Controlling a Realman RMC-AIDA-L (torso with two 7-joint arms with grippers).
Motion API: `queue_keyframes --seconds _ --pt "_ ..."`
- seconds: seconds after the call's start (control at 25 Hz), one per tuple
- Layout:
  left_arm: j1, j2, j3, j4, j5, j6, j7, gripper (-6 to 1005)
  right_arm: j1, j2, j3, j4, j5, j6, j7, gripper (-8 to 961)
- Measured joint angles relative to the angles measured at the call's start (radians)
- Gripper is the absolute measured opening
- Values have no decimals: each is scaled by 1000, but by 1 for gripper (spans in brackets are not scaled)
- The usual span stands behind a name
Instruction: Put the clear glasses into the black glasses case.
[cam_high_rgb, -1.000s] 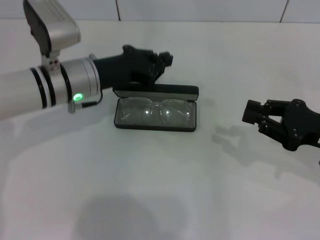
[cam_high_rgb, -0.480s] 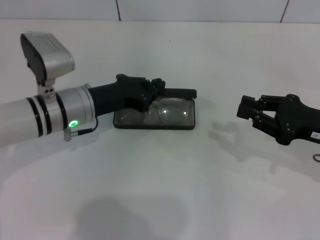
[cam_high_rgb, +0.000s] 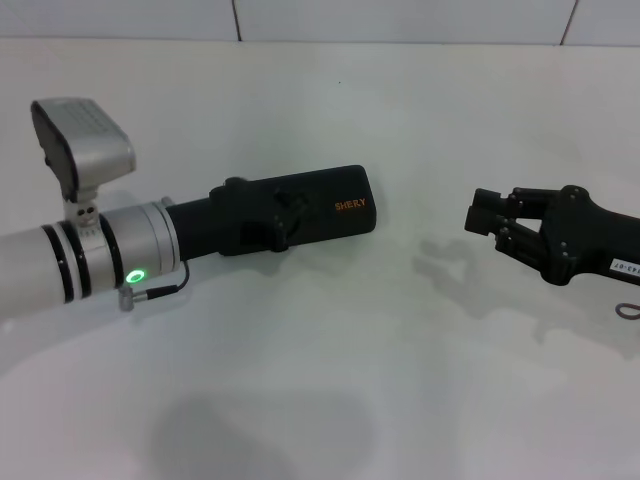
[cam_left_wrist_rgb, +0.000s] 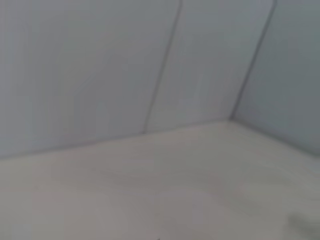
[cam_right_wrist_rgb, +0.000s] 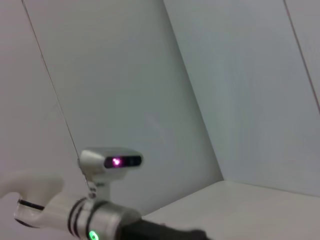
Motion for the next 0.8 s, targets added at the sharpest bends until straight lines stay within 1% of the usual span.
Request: queue_keyframes --seconds 0.12,0.24,0.32,0.36,0.44,0.56,0.68,0.8 --pt "33 4 1 75 -63 164 2 74 0 -1 0 0 0 -1 0 273" --pt "114 3 4 204 -187 370 30 74 0 -2 0 0 0 -5 -1 275" --pt "156 3 6 271 -239 448 53 74 0 -3 0 -3 0 -7 -1 276" --pt "156 3 6 271 -239 448 53 74 -1 -3 0 -6 0 -8 -1 277" --pt "200 9 7 354 -258 501 53 75 -2 -3 0 -11 1 -13 -1 278" --pt "231 16 2 394 -223 507 43 75 2 -5 0 -20 1 -30 -1 280" --pt "261 23 -9 411 -146 504 43 76 8 -6 -12 -49 1 -50 0 282" --pt "292 28 -33 416 -69 501 33 76 16 -7 -54 -109 -21 -69 2 284"
